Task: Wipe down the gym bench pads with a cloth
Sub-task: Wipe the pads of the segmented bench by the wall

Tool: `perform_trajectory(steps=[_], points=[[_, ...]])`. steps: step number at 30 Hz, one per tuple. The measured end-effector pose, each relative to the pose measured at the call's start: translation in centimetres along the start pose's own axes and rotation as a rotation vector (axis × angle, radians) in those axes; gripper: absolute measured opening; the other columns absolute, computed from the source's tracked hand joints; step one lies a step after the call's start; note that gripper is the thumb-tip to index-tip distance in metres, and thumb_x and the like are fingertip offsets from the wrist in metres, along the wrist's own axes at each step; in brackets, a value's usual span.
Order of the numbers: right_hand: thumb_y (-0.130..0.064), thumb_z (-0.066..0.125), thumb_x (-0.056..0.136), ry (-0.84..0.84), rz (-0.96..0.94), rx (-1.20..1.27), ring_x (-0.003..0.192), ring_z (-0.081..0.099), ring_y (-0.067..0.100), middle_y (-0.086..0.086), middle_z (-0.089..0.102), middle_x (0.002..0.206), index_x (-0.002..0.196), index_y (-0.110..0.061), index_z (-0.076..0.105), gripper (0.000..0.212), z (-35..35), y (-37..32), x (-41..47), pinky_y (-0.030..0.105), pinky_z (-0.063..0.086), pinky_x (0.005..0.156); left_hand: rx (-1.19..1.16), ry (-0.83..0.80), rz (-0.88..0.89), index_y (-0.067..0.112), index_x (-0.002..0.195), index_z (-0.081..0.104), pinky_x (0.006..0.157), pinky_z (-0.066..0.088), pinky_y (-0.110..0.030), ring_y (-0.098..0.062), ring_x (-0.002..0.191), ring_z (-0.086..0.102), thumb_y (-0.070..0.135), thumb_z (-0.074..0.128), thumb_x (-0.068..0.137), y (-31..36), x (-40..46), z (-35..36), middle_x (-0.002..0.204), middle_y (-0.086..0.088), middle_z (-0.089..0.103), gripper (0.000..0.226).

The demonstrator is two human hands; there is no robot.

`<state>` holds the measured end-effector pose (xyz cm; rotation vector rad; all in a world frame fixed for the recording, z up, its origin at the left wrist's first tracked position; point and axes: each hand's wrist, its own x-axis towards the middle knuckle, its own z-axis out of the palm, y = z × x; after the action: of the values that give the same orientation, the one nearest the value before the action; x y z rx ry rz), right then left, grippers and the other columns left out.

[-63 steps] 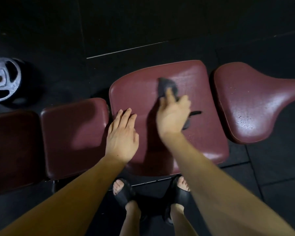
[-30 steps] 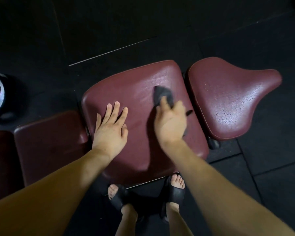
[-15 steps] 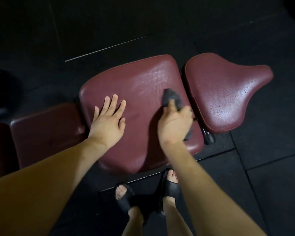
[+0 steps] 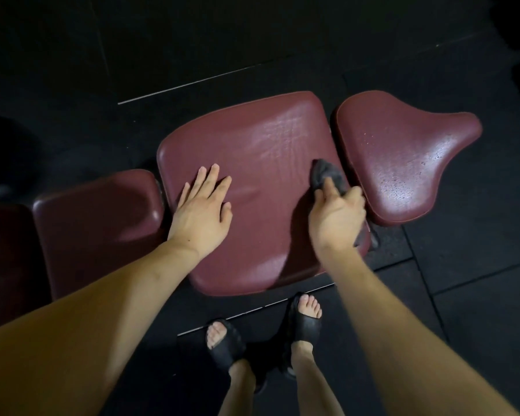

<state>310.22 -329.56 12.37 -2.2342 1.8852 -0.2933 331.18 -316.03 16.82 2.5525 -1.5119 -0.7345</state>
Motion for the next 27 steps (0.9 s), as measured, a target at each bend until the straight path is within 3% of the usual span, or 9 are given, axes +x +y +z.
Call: perform_trajectory(steps=[4,8,10,12,16,18,21,24,27], points=[[-0.031,0.069,0.09,-0.074,-0.257,0.084,0.08,0.053,0.037,0.016,0.054,0.094,0.124,-0.018,0.072,0.037,-0.6,-7.5,-7.5,0.042,0.044,0.066,-0.06,0.107,-0.181,0.022,0.158,0.038,0.128,0.017,-0.044,-0.021,0.158,0.013,0.022,0.042,0.103,-1.7,-4.7,0.6,0.17,-0.003,0.019,0.055],[-0.034,0.058,0.094,-0.124,-0.627,0.132,0.075,0.053,0.037,0.015,0.052,0.089,0.122,-0.019,0.074,0.036,-1.3,-5.1,-6.4,0.042,0.049,0.06,-0.018,0.079,-0.194,0.022,0.158,0.039,0.127,0.019,-0.045,-0.022,0.156,0.02,0.021,0.045,0.102,-3.0,-8.4,1.8,0.17,-0.002,0.021,0.056],[-0.036,0.055,0.094,-0.087,-0.54,0.096,0.076,0.054,0.04,0.018,0.052,0.088,0.12,-0.019,0.075,0.037,-1.4,-1.1,-3.6,0.045,0.052,0.061,-0.004,0.07,-0.168,0.023,0.159,0.036,0.128,0.016,-0.044,-0.019,0.156,0.022,0.023,0.044,0.103,-3.1,-8.9,2.3,0.17,-0.001,0.021,0.057],[-0.032,0.057,0.096,-0.042,-0.323,0.057,0.082,0.055,0.043,0.022,0.053,0.093,0.123,-0.016,0.074,0.036,-1.5,2.0,-1.5,0.05,0.054,0.068,-0.016,0.079,-0.171,0.024,0.16,0.034,0.128,0.012,-0.044,-0.017,0.156,0.02,0.024,0.043,0.103,-3.0,-8.8,2.5,0.17,0.0,0.019,0.057],[-0.024,0.065,0.094,-0.002,-0.066,0.006,0.087,0.055,0.045,0.024,0.053,0.096,0.121,-0.012,0.075,0.032,-1.1,-0.9,-4.0,0.049,0.049,0.076,-0.082,0.13,-0.177,0.02,0.156,0.041,0.128,0.015,-0.044,-0.02,0.155,0.022,0.019,0.045,0.102,-2.9,-9.1,2.4,0.168,-0.002,0.026,0.055],[-0.029,0.065,0.092,-0.013,-0.138,0.028,0.082,0.054,0.041,0.019,0.052,0.093,0.115,-0.015,0.074,0.029,-0.7,-5.6,-7.9,0.044,0.046,0.069,-0.111,0.159,-0.185,0.017,0.153,0.046,0.126,0.022,-0.046,-0.023,0.153,0.028,0.016,0.047,0.1,-3.4,-9.9,2.0,0.165,-0.004,0.033,0.053],[-0.028,0.065,0.093,-0.102,-0.461,0.088,0.081,0.051,0.037,0.016,0.052,0.093,0.12,-0.015,0.072,0.031,-0.7,-10.5,-13.3,0.044,0.044,0.066,-0.102,0.171,-0.219,0.015,0.151,0.049,0.123,0.029,-0.047,-0.027,0.147,0.036,0.015,0.047,0.098,-4.3,-11.1,1.3,0.159,-0.006,0.041,0.052],[-0.031,0.06,0.096,-0.158,-0.73,0.141,0.08,0.053,0.037,0.016,0.053,0.093,0.124,-0.017,0.073,0.033,-0.9,-9.1,-11.6,0.044,0.05,0.066,-0.054,0.179,-0.231,0.014,0.148,0.051,0.12,0.032,-0.047,-0.029,0.143,0.04,0.016,0.05,0.096,-6.0,-12.6,1.2,0.154,-0.007,0.045,0.052],[-0.036,0.056,0.097,-0.106,-0.552,0.128,0.08,0.054,0.04,0.018,0.054,0.092,0.123,-0.021,0.074,0.036,-0.9,-5.1,-7.6,0.046,0.054,0.068,-0.055,0.167,-0.22,0.013,0.146,0.053,0.12,0.033,-0.048,-0.031,0.143,0.039,0.015,0.053,0.093,-7.1,-13.7,1.6,0.154,-0.008,0.046,0.052]])
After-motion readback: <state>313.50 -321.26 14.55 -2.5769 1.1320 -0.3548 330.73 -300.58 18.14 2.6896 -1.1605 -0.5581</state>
